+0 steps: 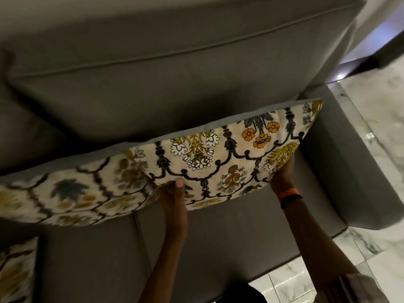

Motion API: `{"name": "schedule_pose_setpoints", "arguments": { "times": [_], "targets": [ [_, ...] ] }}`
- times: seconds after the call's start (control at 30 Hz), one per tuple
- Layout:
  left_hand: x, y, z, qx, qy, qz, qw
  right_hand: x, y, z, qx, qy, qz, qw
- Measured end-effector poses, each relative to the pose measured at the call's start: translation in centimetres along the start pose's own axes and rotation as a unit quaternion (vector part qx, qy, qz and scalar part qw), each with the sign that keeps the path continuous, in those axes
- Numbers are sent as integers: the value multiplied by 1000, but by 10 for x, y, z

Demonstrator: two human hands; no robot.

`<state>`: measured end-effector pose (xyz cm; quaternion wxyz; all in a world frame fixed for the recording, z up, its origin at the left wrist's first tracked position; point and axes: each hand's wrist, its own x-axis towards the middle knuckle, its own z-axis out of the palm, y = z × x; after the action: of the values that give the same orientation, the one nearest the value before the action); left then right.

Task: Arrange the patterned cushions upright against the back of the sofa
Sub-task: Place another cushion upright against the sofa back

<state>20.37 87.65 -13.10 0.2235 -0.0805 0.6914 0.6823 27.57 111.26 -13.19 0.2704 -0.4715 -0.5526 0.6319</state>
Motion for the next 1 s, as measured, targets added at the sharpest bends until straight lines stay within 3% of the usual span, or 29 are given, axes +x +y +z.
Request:
{"name": "schedule_pose_setpoints", "arguments": {
  "times": [0.1, 0.2, 0.4, 0.57, 0.67, 0.77, 0.83, 0.9, 1.0],
  "targets": [
    [21, -2, 63, 22, -86, 26, 996, 64, 1, -42, 12, 19, 57, 998],
    [45, -13, 115, 39, -140, 14, 989, 134, 5, -75, 43, 12, 34, 998],
    [75, -49, 189, 73, -224, -29, 971, 232, 37, -122, -45, -2, 34, 998],
    [96, -80, 210, 85, -184, -2, 979, 217, 41, -109, -81, 17, 53, 995],
    [92, -86, 192, 116, -178, 6, 977, 182, 69, -105, -67, 35, 84, 994],
    [78, -97, 152, 179, -166, -1, 970, 122, 102, -90, -138, 59, 119, 981],
    [67, -107, 116, 296, -148, -8, 944, 74, 122, -74, -211, 48, 121, 969],
    [58, -123, 67, 431, -164, 14, 887, 22, 144, -49, -298, -2, 107, 949],
    [46, -140, -15, 569, -194, 53, 797, -53, 180, -6, -452, -102, 43, 885]
  ]
}}
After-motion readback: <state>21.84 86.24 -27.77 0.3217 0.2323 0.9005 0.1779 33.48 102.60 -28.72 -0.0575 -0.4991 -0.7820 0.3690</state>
